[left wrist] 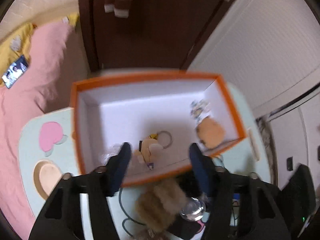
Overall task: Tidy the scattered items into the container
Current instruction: 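Grasp the plush figure keychain with the left tool, set it on the table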
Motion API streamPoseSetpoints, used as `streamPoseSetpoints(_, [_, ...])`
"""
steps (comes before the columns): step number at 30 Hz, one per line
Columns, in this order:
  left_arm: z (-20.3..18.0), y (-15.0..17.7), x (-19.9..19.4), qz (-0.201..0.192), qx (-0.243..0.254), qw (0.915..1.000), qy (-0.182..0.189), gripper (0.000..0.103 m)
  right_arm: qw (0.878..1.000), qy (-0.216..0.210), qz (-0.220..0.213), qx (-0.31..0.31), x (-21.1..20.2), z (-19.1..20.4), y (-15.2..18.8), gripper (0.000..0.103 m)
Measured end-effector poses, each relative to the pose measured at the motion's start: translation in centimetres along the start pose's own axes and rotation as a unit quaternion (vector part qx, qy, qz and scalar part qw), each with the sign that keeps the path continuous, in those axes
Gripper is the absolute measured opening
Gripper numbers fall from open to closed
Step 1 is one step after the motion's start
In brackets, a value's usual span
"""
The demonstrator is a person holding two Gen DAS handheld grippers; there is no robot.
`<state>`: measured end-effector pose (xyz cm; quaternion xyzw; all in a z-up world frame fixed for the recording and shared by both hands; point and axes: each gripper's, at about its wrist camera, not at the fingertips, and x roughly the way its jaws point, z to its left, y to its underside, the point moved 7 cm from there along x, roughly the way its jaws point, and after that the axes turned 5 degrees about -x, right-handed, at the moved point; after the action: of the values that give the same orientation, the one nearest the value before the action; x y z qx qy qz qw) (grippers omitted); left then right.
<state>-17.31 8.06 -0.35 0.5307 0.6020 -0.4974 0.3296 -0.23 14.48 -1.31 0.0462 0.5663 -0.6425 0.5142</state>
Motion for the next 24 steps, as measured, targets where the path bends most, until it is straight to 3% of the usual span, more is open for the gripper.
streamPoseSetpoints(6, [0.5, -0.3, 4.3, 0.057, -0.005, 0.9969, -0.054, 0.052, 1.000, -0.010, -0.015, 0.019, -1.1, -0.8, -0.2, 0.050])
streamPoseSetpoints(11, [0.4, 0.1, 4.9, 0.057, -0.008, 0.9978, -0.032, 0.037, 0.999, -0.016, -0.014, 0.026, -1.2, -1.0, -0.1, 0.050])
streamPoseSetpoints(18, [0.9, 0.3, 3.4, 0.010, -0.020, 0.9998, 0.001, 0.037, 0.999, -0.018, -0.012, 0.026, -1.2, -1.1, 0.1, 0.050])
streamPoseSetpoints(24, [0.0, 1.1, -3.5, -0.062, -0.013, 0.9969, 0.047, 0.037, 0.999, -0.015, -0.015, 0.025, -1.4, -0.5, -0.1, 0.050])
